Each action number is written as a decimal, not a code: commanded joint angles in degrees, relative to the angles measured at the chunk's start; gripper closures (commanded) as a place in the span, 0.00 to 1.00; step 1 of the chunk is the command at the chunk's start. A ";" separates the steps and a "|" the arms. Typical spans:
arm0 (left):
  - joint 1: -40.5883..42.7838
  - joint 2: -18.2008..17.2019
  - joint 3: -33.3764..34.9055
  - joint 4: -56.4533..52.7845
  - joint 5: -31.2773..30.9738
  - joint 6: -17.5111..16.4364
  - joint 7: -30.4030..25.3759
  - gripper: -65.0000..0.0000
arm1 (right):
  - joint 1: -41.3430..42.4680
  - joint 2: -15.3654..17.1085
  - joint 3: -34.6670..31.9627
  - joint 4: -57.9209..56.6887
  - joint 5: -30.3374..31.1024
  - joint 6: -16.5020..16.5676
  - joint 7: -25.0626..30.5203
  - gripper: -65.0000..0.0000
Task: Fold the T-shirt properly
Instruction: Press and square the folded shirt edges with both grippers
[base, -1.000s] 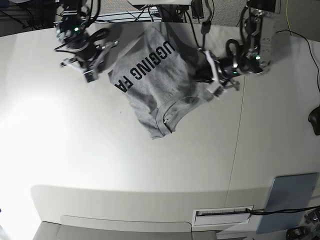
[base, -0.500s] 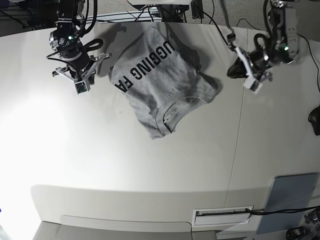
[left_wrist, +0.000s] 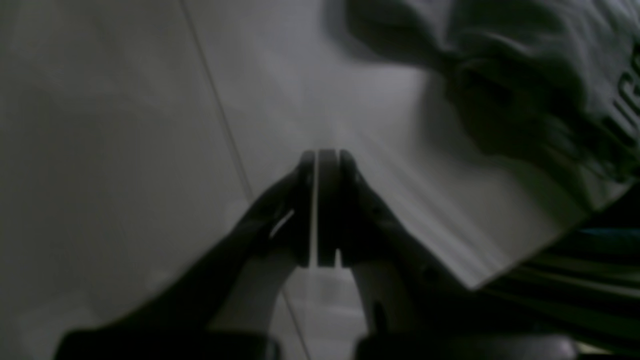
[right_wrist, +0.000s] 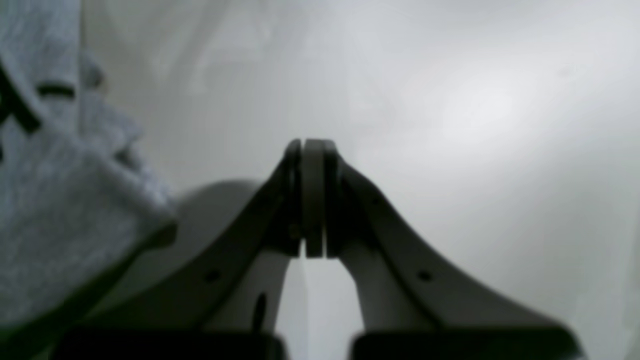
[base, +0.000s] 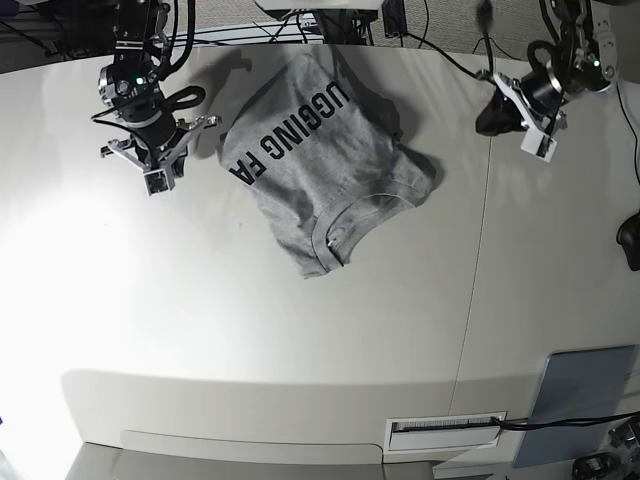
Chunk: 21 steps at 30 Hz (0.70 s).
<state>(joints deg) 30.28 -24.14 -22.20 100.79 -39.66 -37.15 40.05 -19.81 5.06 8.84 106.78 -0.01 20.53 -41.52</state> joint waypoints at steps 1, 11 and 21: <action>1.01 -0.76 -0.50 2.05 -0.96 -0.37 -1.09 0.98 | 0.63 0.33 0.11 0.90 0.20 -0.63 1.40 1.00; 4.22 -0.79 -0.50 4.83 11.32 3.67 -8.15 0.98 | 1.09 0.33 0.11 0.90 0.20 -1.11 1.75 1.00; -3.69 2.05 4.50 0.57 12.22 8.24 -13.92 0.98 | 3.72 0.33 0.09 0.76 0.68 -1.11 2.29 1.00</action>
<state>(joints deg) 26.70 -21.61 -17.37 100.60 -26.65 -28.51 27.11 -16.67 5.04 8.86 106.69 0.12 19.49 -40.47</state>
